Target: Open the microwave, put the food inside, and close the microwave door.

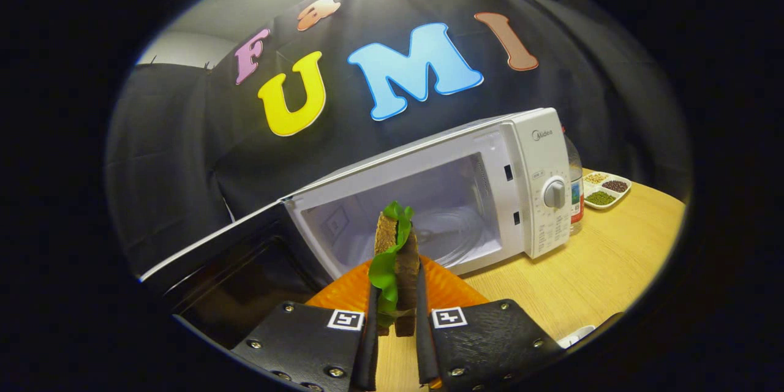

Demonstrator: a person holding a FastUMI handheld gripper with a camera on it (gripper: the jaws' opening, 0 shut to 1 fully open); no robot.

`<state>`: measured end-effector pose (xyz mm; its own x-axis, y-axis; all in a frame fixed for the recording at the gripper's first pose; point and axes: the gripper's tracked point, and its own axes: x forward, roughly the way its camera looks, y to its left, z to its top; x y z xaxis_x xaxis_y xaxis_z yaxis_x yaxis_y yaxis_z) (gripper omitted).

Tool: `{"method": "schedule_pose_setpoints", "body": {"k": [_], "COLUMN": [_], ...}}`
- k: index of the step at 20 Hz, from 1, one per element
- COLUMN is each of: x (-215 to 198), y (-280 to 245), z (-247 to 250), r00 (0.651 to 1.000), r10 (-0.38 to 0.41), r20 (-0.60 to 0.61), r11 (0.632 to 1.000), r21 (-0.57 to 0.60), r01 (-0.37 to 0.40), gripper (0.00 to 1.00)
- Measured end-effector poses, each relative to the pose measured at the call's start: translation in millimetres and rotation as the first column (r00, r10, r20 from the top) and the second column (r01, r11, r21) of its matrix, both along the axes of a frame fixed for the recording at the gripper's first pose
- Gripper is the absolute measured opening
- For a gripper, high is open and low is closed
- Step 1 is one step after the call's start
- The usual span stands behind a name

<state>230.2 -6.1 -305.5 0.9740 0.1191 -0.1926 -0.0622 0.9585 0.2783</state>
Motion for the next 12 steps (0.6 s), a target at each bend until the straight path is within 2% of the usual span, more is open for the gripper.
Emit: {"method": "schedule_pose_setpoints", "body": {"k": [12], "x": [125], "y": [16], "z": [-14], "r00": [0.999], "r10": [-0.010], "r20": [-0.031], "r11": [0.999], "r21": [0.044], "r01": [0.012], "gripper": [0.26]}}
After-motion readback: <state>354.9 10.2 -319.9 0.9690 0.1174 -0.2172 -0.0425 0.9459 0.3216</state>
